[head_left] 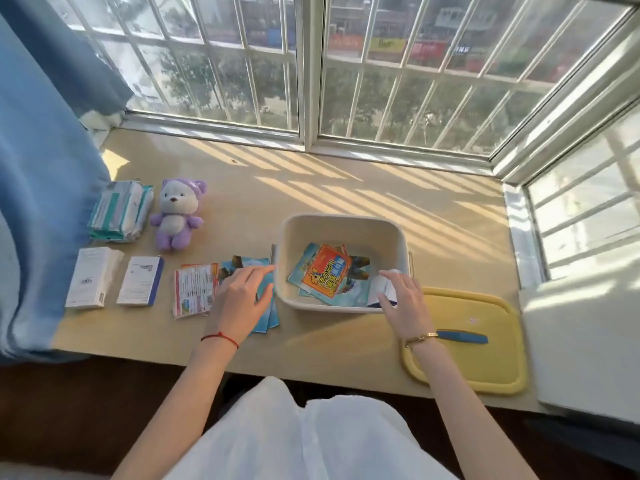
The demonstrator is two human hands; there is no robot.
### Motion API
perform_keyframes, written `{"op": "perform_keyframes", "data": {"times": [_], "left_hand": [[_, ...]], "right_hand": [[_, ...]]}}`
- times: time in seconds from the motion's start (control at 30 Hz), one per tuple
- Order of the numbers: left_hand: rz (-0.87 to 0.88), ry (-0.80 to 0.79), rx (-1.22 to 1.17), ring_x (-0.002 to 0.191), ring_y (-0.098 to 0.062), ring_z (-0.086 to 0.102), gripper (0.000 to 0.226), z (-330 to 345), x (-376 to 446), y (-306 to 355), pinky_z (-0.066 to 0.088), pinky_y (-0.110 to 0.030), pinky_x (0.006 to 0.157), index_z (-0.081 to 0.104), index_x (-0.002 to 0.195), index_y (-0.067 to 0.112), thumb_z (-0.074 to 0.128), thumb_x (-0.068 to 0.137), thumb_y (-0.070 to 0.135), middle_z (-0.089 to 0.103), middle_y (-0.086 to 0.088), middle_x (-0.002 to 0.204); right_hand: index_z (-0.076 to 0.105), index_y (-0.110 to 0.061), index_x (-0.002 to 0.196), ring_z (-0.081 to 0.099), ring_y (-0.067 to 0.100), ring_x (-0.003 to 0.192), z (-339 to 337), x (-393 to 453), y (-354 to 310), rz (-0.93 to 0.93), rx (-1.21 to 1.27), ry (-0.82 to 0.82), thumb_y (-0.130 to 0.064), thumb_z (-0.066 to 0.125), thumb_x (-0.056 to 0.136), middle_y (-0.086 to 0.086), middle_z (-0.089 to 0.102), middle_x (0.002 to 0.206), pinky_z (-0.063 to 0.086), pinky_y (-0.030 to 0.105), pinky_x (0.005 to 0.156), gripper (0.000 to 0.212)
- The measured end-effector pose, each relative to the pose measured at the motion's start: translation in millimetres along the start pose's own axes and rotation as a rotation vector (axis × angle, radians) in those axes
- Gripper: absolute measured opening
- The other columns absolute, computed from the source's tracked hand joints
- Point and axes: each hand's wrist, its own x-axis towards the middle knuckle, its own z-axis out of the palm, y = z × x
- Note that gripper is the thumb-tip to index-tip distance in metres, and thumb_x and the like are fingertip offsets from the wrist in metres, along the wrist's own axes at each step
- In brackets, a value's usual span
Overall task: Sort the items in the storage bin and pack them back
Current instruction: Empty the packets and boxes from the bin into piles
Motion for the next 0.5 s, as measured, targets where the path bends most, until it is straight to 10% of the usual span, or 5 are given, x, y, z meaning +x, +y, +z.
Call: {"op": "perform_keyframes", "data": {"times": [0.5], "left_hand": [[-0.093, -0.267, -0.04, 0.101, -0.021, 0.061, 0.037, 133, 105, 9, 0.05, -0.033, 0.081, 0.055, 0.13, 0.017, 0.059, 0.093, 0.022, 0.06, -0.002, 0.121]], "right_hand": [[0.052, -0.014, 0.129, 0.049, 0.026, 0.117, 76, 123, 46, 0.145, 0.048, -0.234, -0.015, 0.058, 0.091, 0.008, 0.055, 0.126, 0.038, 0.034, 0.101, 0.038]]}}
